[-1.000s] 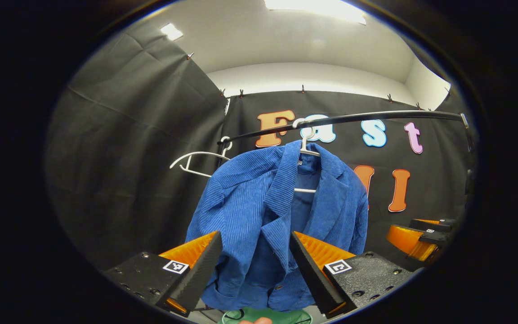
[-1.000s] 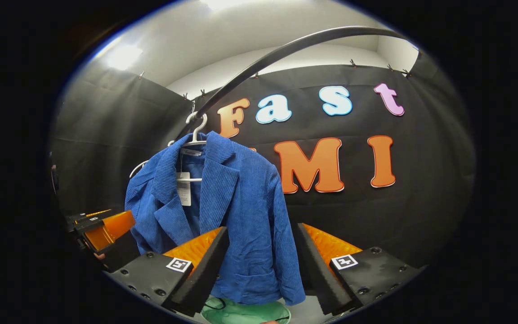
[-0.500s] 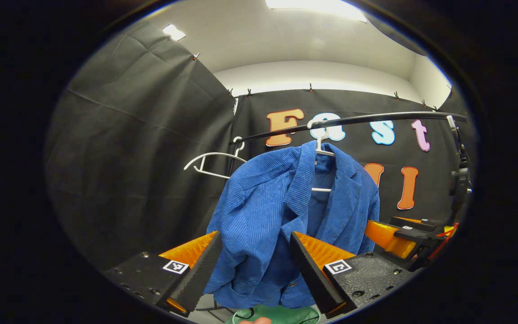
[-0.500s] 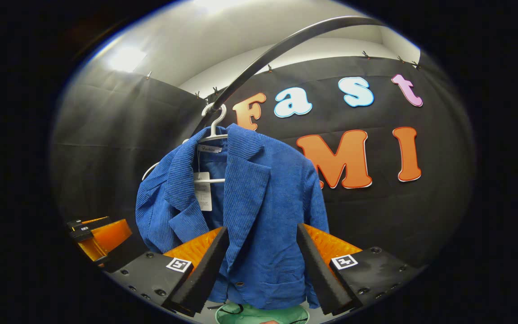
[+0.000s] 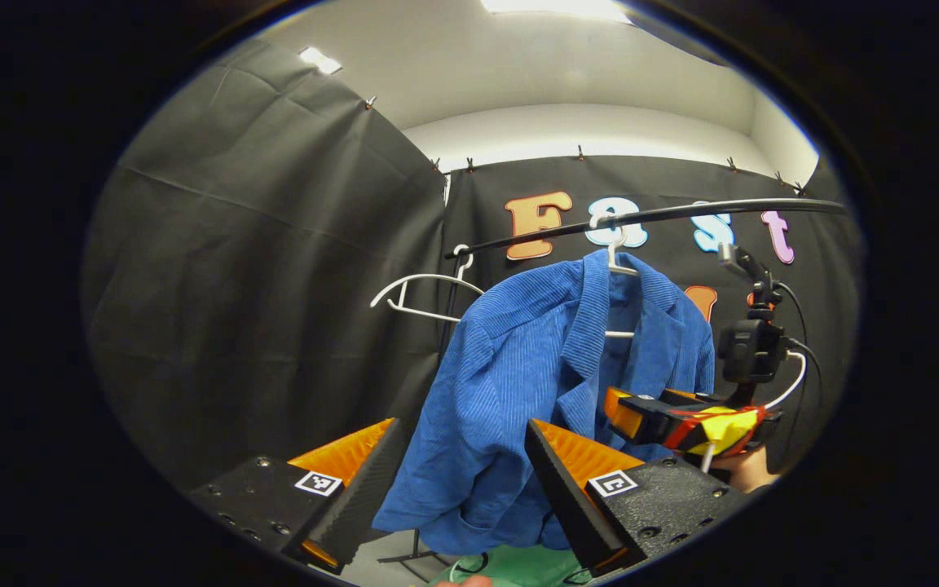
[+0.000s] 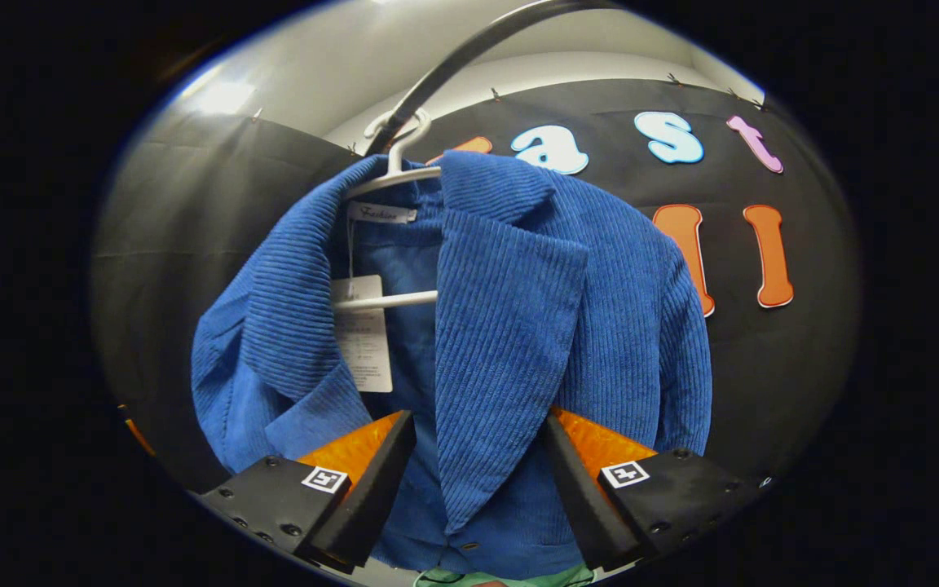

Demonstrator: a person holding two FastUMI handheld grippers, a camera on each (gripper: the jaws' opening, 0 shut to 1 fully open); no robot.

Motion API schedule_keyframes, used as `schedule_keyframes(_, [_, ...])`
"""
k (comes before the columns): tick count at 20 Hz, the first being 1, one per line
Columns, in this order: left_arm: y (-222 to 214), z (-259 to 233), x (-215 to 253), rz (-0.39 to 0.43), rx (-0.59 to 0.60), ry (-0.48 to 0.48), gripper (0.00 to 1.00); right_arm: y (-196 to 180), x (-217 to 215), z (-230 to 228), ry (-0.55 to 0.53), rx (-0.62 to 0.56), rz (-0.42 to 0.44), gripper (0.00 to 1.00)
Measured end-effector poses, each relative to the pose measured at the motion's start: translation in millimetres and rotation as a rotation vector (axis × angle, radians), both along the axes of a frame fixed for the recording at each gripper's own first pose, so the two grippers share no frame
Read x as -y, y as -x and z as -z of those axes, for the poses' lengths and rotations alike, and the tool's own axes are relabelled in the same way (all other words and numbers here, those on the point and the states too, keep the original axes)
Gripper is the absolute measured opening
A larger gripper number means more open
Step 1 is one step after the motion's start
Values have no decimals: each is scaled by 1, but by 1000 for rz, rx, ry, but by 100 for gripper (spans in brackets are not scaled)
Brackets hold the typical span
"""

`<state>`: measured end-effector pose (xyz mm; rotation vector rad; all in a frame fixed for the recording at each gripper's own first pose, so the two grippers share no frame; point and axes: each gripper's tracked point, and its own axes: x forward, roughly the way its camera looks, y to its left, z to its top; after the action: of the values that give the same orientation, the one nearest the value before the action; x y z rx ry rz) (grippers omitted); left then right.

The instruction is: Grasp the clothes on the hanger with both hands and then place them into the laundry hamper below.

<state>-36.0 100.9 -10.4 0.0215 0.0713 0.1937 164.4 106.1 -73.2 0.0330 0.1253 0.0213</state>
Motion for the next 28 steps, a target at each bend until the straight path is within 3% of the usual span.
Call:
schedule_keyframes(1, [0,-2,-1,-1,3,-7,95,-5,6,5,3,-5,42,98])
schedule_keyframes(3, [1,-4,-1,3,9,-14,92,-14,18,11,-18,-9,92,98])
schedule_keyframes(4, [-1,-3,1,10,11,-12,99,-18,24,13,-29,-12,102,98])
schedule_keyframes(6, [-4,1,6,30,6,-2,92,-22,33,14,-44,-25,96,98])
schedule_keyframes(7, [-3,2,9,41,4,4,95,-22,40,14,-50,-28,100,93])
schedule_keyframes(11, [-13,12,37,98,-5,31,98,-9,63,4,-82,-23,62,25])
schedule_keyframes(13, [-16,17,52,135,-14,48,95,3,82,-12,-79,28,85,10])
schedule_keyframes(14, [-19,21,62,155,-19,58,92,12,88,-21,-62,53,81,7])
schedule_keyframes(16, [-25,29,81,197,-32,83,95,31,99,-41,-44,93,66,7])
schedule_keyframes(22, [-52,50,142,300,-65,183,92,84,122,-94,-86,186,-1,7])
schedule_keyframes(27, [-99,69,155,209,-26,201,95,113,120,-122,-50,246,-70,7])
schedule_keyframes(28, [-107,74,150,162,-8,185,92,119,119,-127,-40,257,-81,7])
